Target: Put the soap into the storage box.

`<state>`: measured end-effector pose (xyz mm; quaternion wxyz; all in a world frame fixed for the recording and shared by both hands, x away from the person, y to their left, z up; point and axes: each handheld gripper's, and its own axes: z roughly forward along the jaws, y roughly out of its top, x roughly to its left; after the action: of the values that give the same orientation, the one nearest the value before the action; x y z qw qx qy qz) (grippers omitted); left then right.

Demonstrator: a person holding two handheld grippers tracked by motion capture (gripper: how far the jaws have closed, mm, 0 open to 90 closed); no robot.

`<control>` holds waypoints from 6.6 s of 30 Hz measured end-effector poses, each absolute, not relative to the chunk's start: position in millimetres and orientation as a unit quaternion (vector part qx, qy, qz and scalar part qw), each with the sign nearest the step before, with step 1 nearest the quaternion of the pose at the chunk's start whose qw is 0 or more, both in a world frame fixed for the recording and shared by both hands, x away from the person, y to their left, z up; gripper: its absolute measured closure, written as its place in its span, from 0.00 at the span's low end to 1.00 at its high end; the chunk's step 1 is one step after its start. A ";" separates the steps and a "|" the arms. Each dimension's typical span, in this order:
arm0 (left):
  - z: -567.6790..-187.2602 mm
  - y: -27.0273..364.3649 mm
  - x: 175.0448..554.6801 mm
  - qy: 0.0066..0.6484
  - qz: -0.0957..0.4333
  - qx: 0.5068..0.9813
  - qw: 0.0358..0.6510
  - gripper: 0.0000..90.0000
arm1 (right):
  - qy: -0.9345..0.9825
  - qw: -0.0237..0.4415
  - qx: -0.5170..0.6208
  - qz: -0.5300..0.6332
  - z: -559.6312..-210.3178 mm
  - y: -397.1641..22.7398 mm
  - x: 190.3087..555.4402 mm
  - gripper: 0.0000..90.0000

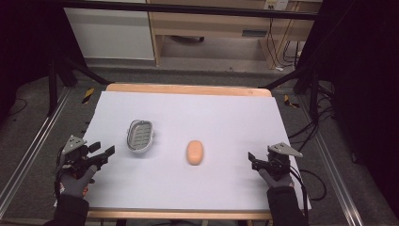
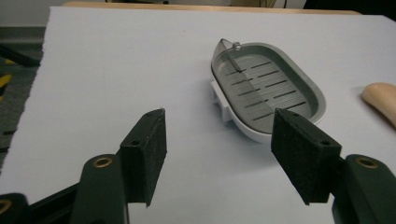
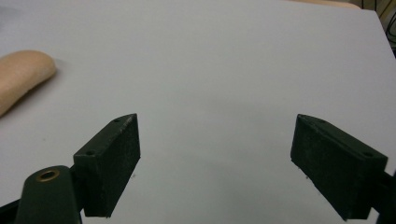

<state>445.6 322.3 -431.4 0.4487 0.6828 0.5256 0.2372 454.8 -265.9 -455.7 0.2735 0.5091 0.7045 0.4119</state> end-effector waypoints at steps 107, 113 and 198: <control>-445.8 45.4 521.6 0.447 0.143 0.812 0.346 0.19 | 0.715 0.284 0.505 0.391 -453.3 -263.6 458.1 0.13; -450.8 43.1 524.2 0.448 0.141 0.814 0.340 0.19 | 0.715 0.284 0.503 0.393 -453.7 -263.7 458.4 0.13; -466.5 34.9 524.5 0.432 0.127 0.852 0.269 0.30 | 0.709 0.274 0.508 0.404 -458.4 -269.2 459.4 0.10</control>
<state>524.5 34.9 -466.5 0.2688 0.8517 0.4316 0.1268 459.4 -269.2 -458.4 0.2744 0.5083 0.7093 0.4041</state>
